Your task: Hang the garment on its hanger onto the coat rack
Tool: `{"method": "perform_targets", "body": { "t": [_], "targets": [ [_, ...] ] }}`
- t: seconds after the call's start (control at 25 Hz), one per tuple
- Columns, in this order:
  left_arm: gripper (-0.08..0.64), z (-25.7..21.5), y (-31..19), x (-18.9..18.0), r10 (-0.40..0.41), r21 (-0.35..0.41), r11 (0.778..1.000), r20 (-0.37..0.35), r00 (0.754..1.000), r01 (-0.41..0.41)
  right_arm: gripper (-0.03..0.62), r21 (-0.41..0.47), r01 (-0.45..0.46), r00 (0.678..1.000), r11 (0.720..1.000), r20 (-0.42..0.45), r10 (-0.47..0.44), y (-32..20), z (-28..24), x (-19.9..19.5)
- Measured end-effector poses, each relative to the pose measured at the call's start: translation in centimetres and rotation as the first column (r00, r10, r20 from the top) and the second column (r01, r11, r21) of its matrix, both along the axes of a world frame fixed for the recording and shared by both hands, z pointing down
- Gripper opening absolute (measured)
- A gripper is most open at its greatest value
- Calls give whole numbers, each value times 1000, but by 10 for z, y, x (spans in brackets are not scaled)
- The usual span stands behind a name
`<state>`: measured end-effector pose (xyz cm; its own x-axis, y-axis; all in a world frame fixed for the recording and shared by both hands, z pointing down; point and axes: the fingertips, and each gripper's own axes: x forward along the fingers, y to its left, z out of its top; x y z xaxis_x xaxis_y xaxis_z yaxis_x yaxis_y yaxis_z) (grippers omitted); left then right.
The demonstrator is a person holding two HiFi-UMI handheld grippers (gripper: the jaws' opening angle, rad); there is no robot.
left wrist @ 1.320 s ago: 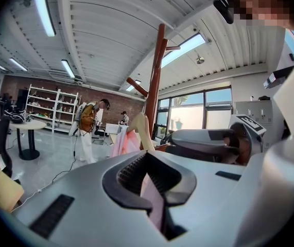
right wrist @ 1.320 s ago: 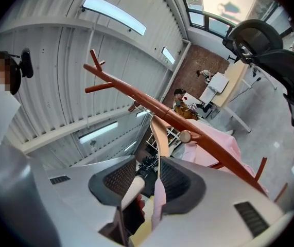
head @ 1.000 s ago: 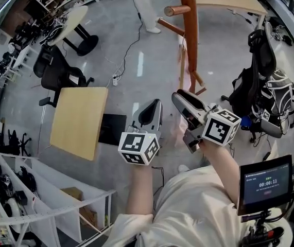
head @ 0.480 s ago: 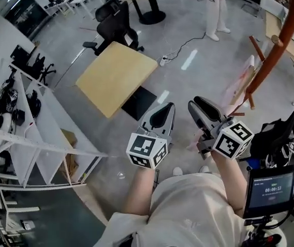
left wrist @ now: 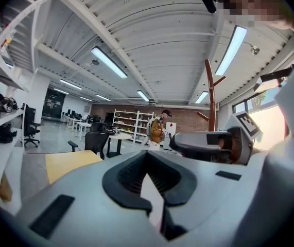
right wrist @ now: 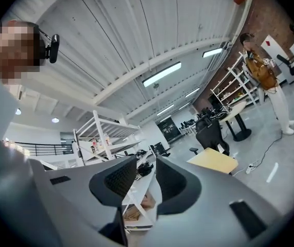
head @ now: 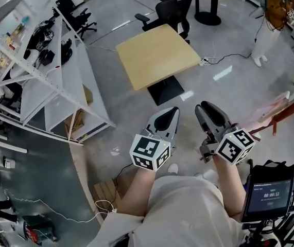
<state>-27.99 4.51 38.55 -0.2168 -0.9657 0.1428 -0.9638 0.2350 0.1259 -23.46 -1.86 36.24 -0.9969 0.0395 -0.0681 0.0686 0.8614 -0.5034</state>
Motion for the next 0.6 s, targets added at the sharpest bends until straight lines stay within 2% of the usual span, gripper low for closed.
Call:
{"method": "perform_targets", "body": {
  "t": [0.24, 0.4, 0.6],
  "targets": [
    [5, 10, 27, 1, -45, -9, 999, -2, 999, 45, 127, -20, 56, 998, 998, -15, -57, 26, 17, -7],
    [5, 17, 22, 11, -35, -15, 999, -24, 999, 34, 127, -27, 56, 998, 998, -28, -57, 21, 21, 0],
    [5, 16, 13, 14, -30, -5, 1000, -17, 999, 30, 127, -16, 68, 998, 998, -18, -68, 11, 21, 1]
  ]
}}
